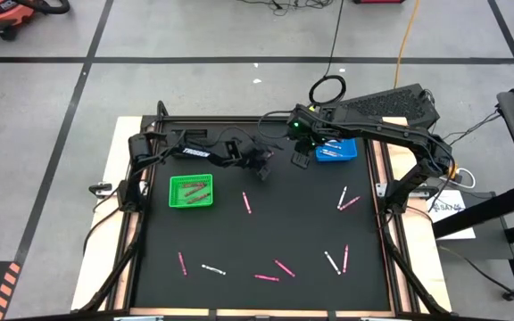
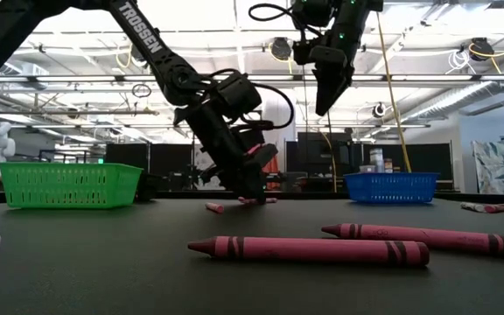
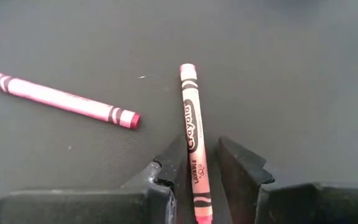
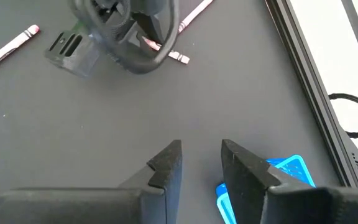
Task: Sort crayons
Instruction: Put the pink crayon into the black bin
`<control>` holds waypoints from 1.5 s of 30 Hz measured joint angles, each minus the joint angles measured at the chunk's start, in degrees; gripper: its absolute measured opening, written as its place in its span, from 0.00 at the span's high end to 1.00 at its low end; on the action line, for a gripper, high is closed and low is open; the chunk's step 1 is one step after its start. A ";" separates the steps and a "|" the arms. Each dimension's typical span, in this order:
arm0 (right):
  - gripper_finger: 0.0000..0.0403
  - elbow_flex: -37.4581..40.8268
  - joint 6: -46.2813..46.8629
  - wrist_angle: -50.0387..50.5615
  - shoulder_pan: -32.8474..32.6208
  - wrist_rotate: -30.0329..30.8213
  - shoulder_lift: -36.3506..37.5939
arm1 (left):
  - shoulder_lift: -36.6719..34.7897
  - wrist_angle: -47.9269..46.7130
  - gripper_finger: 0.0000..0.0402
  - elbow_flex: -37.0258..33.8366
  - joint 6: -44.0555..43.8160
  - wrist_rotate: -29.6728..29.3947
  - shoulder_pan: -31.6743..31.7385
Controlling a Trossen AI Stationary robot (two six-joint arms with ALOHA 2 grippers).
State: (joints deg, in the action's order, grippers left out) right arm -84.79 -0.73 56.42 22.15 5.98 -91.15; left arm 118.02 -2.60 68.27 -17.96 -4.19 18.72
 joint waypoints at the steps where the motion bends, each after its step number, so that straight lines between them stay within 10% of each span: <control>1: 0.75 0.00 0.00 0.00 -0.01 0.00 0.00 | 0.00 -0.19 0.79 0.00 0.56 -0.03 -0.14; 10: 0.75 0.00 -0.09 0.00 0.00 0.00 0.00 | 0.00 -0.65 0.98 -0.02 3.58 0.46 -0.29; 25: 0.75 0.02 -0.13 0.03 0.00 0.00 0.00 | -7.62 -6.63 0.97 -0.39 8.12 1.97 -0.59; 45: 0.75 0.04 1.64 6.60 0.00 -0.02 0.00 | -28.80 -46.02 0.97 -0.26 17.61 -11.41 6.71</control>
State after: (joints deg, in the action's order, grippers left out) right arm -84.75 0.91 63.02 22.15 5.96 -91.15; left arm 89.22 -48.62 68.01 -0.36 -15.60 25.42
